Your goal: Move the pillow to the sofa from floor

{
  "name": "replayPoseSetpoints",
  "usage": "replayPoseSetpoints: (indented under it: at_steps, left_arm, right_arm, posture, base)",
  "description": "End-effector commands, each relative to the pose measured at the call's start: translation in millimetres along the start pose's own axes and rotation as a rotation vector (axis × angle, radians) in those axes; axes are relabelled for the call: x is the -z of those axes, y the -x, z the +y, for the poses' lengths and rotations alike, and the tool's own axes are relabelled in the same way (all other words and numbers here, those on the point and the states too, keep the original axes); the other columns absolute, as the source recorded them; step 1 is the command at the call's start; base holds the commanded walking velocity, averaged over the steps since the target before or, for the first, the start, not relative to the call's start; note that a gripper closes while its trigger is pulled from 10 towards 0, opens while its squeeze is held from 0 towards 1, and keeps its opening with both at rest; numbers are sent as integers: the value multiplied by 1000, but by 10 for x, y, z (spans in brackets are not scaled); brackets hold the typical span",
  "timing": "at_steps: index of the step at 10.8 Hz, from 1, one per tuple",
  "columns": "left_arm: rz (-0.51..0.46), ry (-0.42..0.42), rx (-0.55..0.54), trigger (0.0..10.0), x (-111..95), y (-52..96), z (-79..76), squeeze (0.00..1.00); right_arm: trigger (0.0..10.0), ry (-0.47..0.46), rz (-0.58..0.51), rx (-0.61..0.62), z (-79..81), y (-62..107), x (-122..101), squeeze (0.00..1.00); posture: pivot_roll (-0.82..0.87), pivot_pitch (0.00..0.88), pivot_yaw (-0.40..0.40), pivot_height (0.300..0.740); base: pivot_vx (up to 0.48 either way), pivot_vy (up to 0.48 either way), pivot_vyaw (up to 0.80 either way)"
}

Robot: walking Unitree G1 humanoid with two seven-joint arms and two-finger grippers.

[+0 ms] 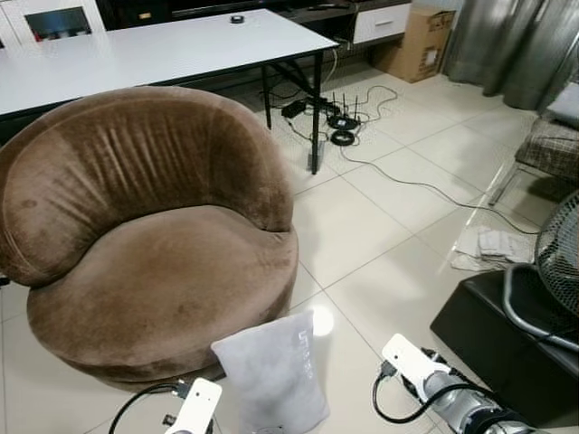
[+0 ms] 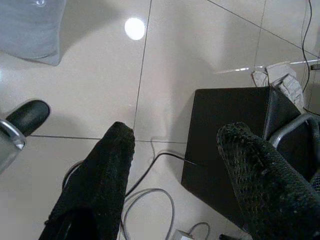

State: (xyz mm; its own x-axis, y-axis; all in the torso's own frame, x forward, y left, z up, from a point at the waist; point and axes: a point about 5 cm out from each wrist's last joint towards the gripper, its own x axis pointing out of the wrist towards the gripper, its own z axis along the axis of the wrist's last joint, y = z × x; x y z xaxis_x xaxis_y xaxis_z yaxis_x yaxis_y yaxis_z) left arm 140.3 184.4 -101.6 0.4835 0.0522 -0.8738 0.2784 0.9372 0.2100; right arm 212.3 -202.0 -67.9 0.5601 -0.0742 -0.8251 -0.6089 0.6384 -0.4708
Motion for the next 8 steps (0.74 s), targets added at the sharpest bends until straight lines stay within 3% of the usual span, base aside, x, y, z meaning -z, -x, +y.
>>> replayPoseSetpoints:
  at_steps: [1, 3, 8]
  left_arm:
    - [34, -1, -1, 10000, 77, 10, 21, 0]
    - [40, 59, -6, 10000, 93, 13, 35, 0]
    - [38, 41, -1, 10000, 100, 16, 71, 0]
  right_arm:
    - [10000, -1, -4, -8, -11, -6, -45, 0]
    - [10000, -56, -18, -10, -1, -6, -62, 0]
    - [10000, -181, -26, 5, 28, -4, -62, 0]
  posture:
    - [-41, 0, -13, 740]
    - [-49, 0, -9, 740]
    - [-53, 0, 3, 740]
  base:
    - [0, 0, 0]
    - [0, 0, 0]
    - [0, 0, 0]
